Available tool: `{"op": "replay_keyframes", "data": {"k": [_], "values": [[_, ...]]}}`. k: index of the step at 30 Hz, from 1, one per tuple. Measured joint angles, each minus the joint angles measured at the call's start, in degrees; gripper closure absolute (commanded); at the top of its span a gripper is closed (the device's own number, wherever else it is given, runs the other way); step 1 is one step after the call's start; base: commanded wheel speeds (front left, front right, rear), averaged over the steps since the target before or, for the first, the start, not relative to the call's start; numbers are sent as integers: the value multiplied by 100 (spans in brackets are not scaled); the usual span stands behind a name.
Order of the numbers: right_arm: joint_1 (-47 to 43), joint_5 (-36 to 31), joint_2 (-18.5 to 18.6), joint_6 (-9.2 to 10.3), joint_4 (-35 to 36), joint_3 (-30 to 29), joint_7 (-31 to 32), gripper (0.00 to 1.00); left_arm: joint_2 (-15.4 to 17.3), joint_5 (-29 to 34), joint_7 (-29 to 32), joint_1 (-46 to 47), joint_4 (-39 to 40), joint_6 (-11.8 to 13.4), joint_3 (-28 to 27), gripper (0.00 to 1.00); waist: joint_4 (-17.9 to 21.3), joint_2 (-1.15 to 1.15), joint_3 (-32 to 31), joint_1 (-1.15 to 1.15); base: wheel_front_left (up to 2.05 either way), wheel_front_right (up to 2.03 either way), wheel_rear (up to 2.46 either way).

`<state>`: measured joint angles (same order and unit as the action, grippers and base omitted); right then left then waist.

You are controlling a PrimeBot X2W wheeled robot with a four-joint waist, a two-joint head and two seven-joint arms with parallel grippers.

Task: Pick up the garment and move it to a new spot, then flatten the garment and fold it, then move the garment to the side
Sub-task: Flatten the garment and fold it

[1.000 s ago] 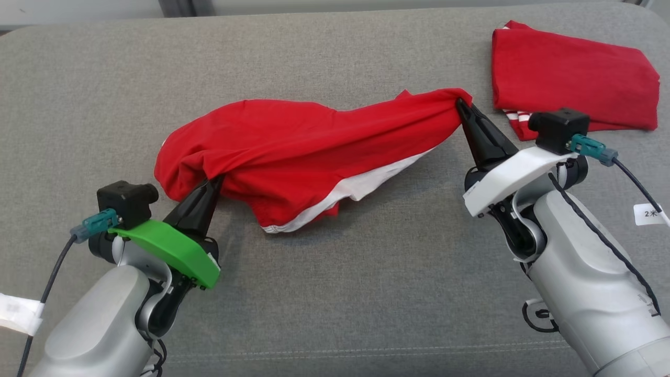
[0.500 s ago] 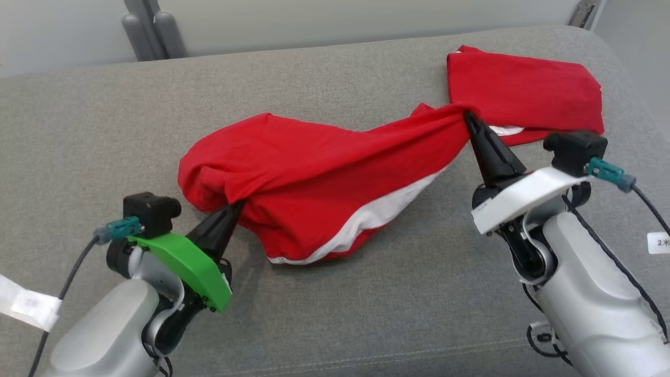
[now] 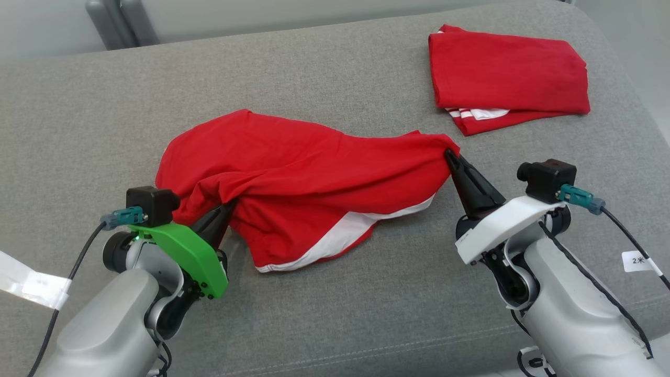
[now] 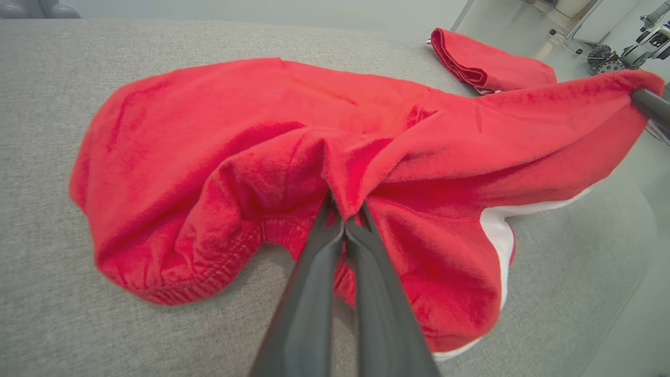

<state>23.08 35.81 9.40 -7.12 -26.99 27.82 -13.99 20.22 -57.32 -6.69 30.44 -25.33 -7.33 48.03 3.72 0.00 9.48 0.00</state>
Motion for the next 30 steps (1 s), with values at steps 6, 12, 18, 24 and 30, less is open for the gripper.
{"op": "replay_keyframes", "data": {"k": [6,12,18,24,30], "values": [[24,7,-8,0,-270,37,-1,100,-240,0,-76,166,-389,0,14,0,132,0,148,0,0,0,0],[27,8,35,0,-413,-85,-4,100,-324,22,-345,216,-333,0,188,0,81,0,149,0,0,0,0],[27,57,68,0,-463,-186,-10,100,-181,119,-548,187,-230,-4,246,0,-79,0,87,0,0,0,0],[26,98,30,0,-483,-196,-18,100,-33,94,-686,-244,-193,-4,77,0,-206,0,5,0,0,0,0],[25,155,22,0,-597,-197,-19,57,-149,-111,-699,-666,-115,-4,130,0,-237,0,-49,0,0,0,0]]}}
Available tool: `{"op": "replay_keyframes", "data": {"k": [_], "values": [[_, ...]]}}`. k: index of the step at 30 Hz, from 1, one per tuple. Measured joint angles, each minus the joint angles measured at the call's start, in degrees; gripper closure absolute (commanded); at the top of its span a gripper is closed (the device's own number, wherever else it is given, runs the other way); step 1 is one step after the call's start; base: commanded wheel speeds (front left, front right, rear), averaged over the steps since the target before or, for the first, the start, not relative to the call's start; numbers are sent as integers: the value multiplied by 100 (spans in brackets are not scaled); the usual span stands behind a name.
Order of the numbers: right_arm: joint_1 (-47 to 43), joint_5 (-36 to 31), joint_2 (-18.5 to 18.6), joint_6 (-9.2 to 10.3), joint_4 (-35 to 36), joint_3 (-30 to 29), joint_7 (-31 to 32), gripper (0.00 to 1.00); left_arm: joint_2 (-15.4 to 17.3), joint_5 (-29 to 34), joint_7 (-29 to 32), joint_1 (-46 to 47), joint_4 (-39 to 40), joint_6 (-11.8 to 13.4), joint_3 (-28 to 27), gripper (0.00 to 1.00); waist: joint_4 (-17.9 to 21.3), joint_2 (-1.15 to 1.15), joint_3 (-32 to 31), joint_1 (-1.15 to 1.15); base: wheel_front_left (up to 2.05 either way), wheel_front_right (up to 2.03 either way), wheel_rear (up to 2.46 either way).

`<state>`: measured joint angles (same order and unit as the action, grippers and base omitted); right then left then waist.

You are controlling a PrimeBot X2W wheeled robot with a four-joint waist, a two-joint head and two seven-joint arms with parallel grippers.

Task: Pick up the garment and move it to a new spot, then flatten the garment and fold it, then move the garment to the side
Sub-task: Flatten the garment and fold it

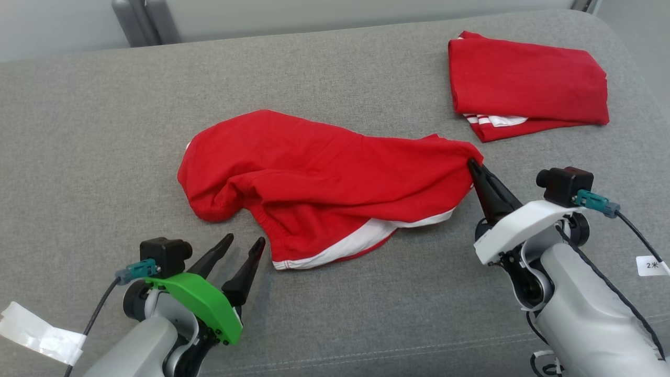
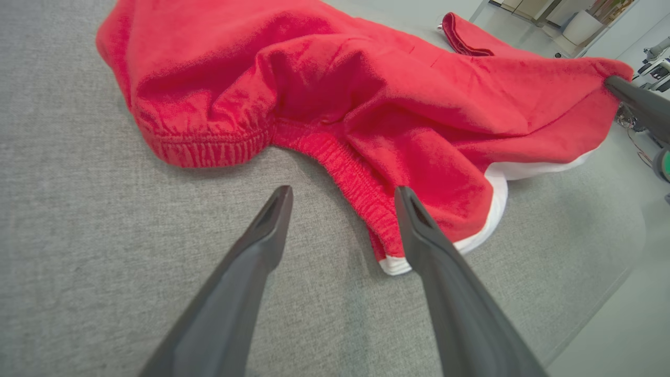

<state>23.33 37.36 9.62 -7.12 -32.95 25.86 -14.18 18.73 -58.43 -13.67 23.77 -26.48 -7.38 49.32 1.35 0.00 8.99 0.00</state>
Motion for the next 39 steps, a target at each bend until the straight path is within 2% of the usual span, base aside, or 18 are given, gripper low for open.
{"op": "replay_keyframes", "data": {"k": [1,2,6,12,16,26,33,39], "values": [[0,-2,12,0,-47,-1,0,24,-26,-32,0,-22,14,0,20,0,-2,0,-3,0,0,0,0],[-1,-18,32,0,-103,0,0,0,-42,-37,0,-31,27,0,37,0,-5,0,-6,0,0,0,0],[-7,-64,104,24,-305,-22,0,0,-103,-35,-4,-33,99,0,108,0,-11,0,-9,0,0,0,0],[-26,-163,123,247,-380,-233,0,0,-71,181,-30,-33,129,0,107,0,8,0,-18,0,0,0,0],[-40,-221,122,277,-38,-480,-10,0,32,319,-53,-32,189,1,-69,0,31,0,-30,0,0,0,0],[-420,-563,104,372,613,-779,-15,0,41,479,-57,-52,441,92,-358,0,45,0,-66,0,0,0,0],[-697,-670,4,378,705,-786,-15,0,19,678,-57,-358,366,91,47,0,96,0,-75,0,0,0,0],[-745,-771,-55,372,770,-778,-15,0,-66,675,-48,-367,212,89,186,0,151,0,-51,0,0,0,0]]}}
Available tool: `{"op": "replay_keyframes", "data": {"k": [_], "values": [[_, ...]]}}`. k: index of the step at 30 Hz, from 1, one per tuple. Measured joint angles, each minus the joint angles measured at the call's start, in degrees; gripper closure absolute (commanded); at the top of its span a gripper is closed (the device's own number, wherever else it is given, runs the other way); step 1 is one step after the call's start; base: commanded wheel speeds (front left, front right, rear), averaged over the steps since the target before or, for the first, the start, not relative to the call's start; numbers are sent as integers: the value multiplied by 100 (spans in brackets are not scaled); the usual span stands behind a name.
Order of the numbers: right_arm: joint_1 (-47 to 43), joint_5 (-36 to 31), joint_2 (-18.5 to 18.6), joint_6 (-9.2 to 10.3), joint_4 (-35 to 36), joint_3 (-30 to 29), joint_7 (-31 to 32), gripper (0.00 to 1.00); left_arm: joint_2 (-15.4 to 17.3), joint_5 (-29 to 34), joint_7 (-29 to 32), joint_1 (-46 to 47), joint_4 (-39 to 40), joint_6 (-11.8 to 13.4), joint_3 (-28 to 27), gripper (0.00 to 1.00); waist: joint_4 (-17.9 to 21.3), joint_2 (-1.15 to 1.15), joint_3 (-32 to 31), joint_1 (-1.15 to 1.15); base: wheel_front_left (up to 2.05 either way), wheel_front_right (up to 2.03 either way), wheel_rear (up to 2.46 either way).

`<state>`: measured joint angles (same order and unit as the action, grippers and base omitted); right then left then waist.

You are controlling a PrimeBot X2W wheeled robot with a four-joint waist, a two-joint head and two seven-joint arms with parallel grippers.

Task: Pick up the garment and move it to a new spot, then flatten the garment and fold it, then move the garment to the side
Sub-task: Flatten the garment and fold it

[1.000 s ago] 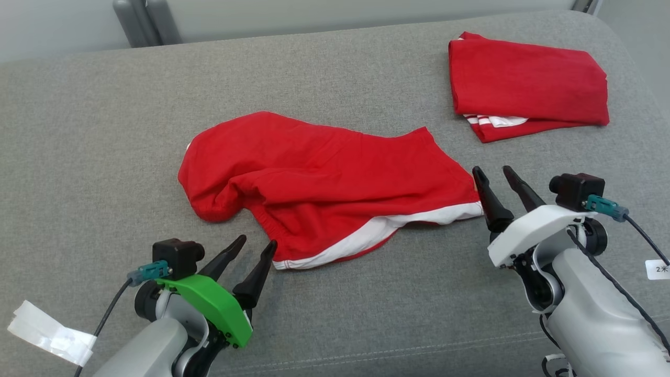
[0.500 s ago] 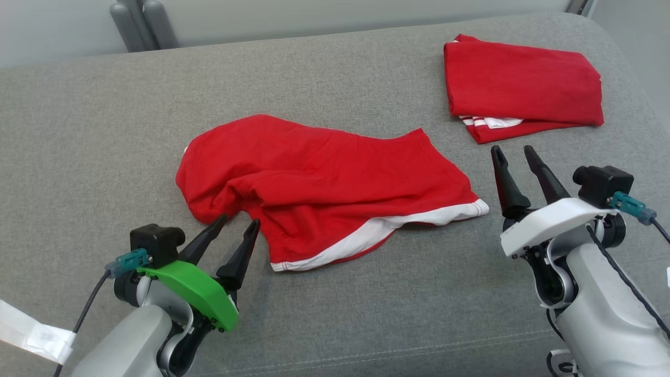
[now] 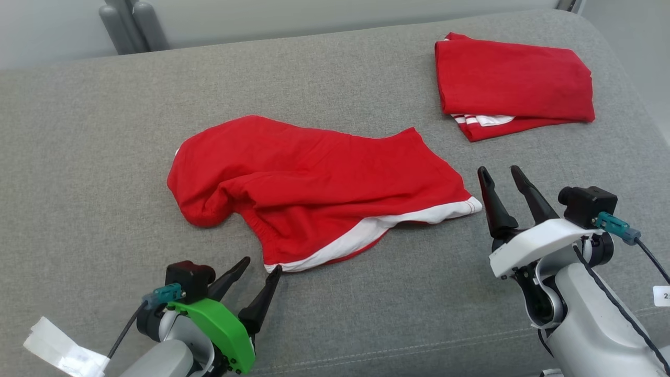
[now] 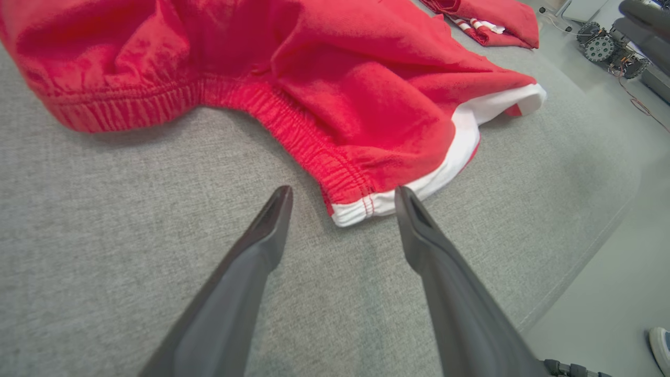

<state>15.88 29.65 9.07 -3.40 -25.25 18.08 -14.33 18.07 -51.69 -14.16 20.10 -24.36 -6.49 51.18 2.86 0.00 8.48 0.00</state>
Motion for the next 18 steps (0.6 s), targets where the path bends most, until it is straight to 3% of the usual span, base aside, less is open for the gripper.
{"op": "replay_keyframes", "data": {"k": [14,16,18], "values": [[-90,-198,-74,-11,85,8,0,0,-240,-109,149,13,-348,-37,82,0,170,0,106,0,0,0,0],[-95,-205,-74,-11,93,-19,0,0,-260,-109,149,19,-364,-40,83,24,182,0,116,0,0,0,0],[-110,-234,-75,-11,110,-40,0,0,-268,-109,148,25,-387,-41,85,34,191,0,122,0,0,0,0]]}}
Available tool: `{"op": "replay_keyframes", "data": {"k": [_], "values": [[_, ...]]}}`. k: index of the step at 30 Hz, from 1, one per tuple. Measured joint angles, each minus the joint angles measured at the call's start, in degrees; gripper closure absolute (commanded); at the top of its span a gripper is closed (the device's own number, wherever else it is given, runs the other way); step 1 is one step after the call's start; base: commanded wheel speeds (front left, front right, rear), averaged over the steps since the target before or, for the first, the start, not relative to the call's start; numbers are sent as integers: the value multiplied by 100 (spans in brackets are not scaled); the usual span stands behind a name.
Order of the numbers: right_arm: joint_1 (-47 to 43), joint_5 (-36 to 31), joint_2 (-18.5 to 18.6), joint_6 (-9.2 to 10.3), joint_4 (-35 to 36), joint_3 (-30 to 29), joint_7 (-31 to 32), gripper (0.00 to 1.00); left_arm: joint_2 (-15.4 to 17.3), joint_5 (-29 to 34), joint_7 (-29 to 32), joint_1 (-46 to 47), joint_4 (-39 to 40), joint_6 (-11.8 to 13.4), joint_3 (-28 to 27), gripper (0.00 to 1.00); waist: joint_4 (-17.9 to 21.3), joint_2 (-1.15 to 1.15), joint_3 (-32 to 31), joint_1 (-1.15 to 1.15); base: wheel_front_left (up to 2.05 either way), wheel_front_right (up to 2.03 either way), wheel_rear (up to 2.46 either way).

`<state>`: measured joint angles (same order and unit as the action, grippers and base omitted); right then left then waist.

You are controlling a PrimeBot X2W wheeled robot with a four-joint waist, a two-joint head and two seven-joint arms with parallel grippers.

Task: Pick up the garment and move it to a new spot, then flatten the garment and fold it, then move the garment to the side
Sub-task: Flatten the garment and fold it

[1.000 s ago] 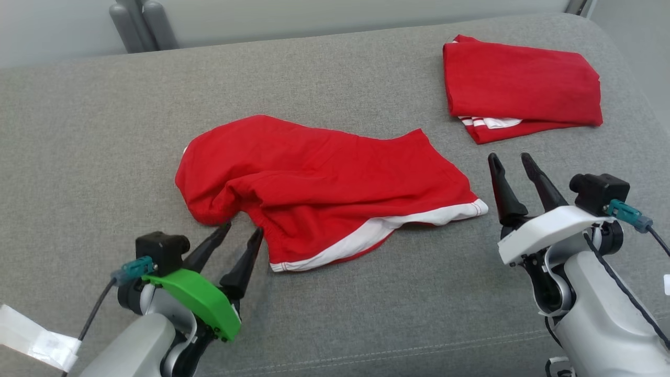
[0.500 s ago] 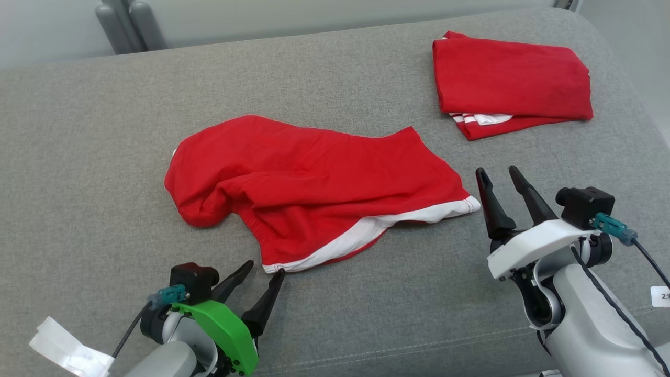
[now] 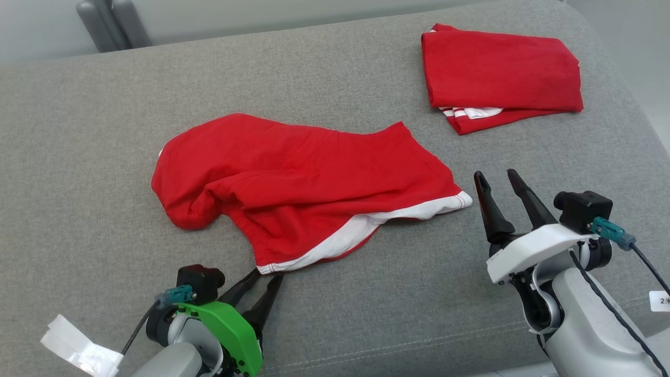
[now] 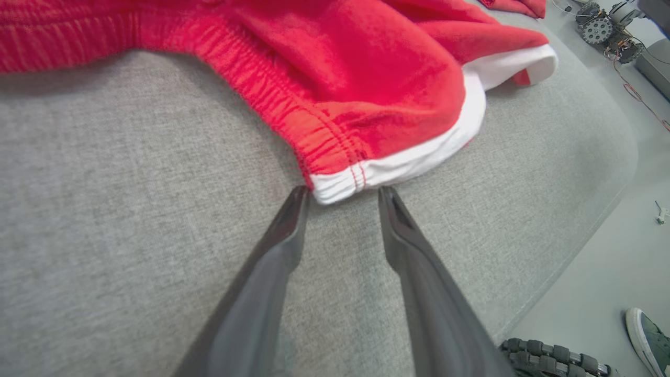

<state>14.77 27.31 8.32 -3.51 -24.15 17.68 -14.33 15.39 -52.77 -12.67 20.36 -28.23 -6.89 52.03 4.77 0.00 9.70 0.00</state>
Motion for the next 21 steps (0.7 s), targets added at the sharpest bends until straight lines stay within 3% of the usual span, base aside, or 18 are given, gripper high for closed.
{"op": "replay_keyframes", "data": {"k": [2,5,6,11,13,15,21], "values": [[-6,-14,-2,0,0,-20,-1,0,0,0,-2,24,-40,0,-1,42,2,0,0,0,0,0,0],[-12,-15,-15,-2,1,-37,0,0,0,0,-8,67,-69,-10,-5,41,-4,0,-4,0,0,0,0],[-16,-16,-23,-5,1,-41,0,0,-1,0,-8,80,-71,-12,-5,48,-8,0,-7,0,0,0,0],[-43,-58,-45,-9,3,-75,0,0,-9,1,-51,140,-70,-14,-4,58,-42,0,-11,0,0,0,0],[-70,-60,-57,-10,5,-87,0,0,-19,1,-51,143,-74,-14,-4,70,-57,0,-9,0,0,0,0],[-96,-69,-69,-24,5,-93,0,0,-26,1,-56,144,-82,-14,-4,100,-69,0,-7,0,0,0,0],[-120,-110,-69,-69,-156,-21,-1,0,-27,1,-59,154,-85,-16,-5,100,-94,0,-10,0,0,0,0]]}}
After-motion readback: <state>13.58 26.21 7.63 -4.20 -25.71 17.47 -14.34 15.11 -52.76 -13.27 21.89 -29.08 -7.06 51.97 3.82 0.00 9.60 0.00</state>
